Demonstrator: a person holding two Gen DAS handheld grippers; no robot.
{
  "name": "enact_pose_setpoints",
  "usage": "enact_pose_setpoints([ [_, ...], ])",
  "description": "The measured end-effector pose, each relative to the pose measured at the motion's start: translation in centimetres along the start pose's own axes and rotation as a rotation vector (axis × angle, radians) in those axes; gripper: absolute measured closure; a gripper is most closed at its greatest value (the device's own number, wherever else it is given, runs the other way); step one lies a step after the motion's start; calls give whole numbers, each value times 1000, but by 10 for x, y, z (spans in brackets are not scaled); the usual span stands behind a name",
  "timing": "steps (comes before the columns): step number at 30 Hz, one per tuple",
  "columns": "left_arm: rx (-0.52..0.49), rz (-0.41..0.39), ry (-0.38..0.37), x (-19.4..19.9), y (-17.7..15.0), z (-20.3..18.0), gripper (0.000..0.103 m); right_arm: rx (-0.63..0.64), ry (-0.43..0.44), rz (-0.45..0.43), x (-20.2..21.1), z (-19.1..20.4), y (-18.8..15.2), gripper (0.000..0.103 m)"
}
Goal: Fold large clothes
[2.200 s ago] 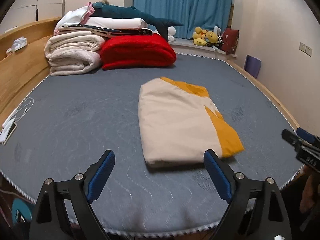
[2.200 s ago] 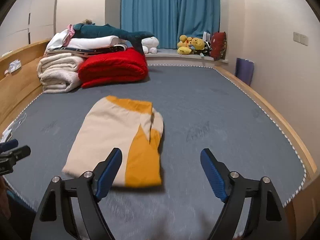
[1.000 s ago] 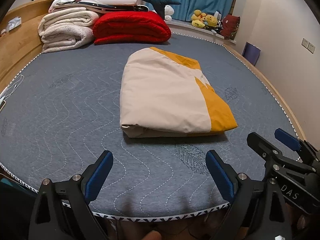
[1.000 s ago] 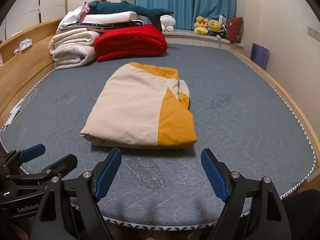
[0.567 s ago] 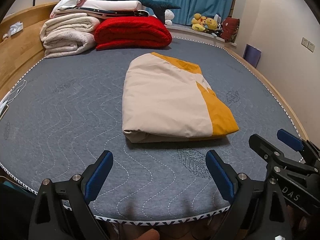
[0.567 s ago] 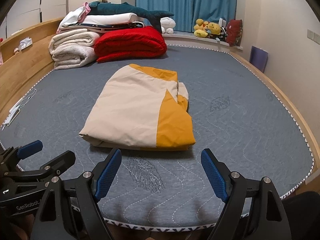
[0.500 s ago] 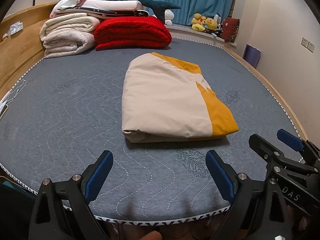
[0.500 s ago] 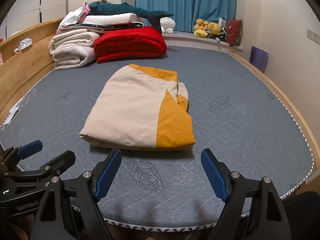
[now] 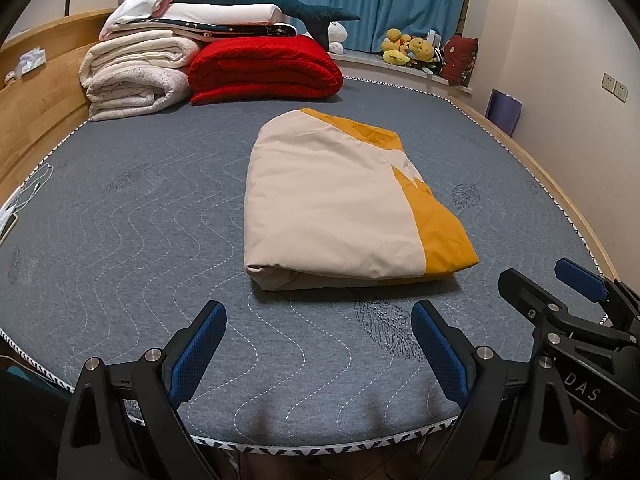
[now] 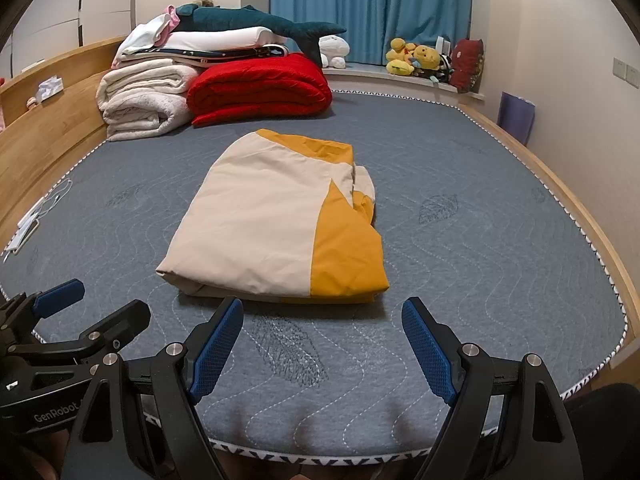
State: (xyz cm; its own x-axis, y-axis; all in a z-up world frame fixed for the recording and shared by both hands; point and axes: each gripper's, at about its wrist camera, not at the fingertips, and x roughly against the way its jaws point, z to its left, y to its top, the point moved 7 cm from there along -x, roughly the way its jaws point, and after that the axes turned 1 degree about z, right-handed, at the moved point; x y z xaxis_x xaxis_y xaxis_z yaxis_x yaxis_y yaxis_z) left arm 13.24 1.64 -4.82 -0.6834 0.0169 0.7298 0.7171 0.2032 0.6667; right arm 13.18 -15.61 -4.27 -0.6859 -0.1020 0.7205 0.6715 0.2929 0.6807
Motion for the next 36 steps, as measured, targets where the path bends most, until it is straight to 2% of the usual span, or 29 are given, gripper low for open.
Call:
enact_pose_setpoints([
  [36,-4,2,-7,-3,3,0,11,0,-2,-1,0,0,0,21],
])
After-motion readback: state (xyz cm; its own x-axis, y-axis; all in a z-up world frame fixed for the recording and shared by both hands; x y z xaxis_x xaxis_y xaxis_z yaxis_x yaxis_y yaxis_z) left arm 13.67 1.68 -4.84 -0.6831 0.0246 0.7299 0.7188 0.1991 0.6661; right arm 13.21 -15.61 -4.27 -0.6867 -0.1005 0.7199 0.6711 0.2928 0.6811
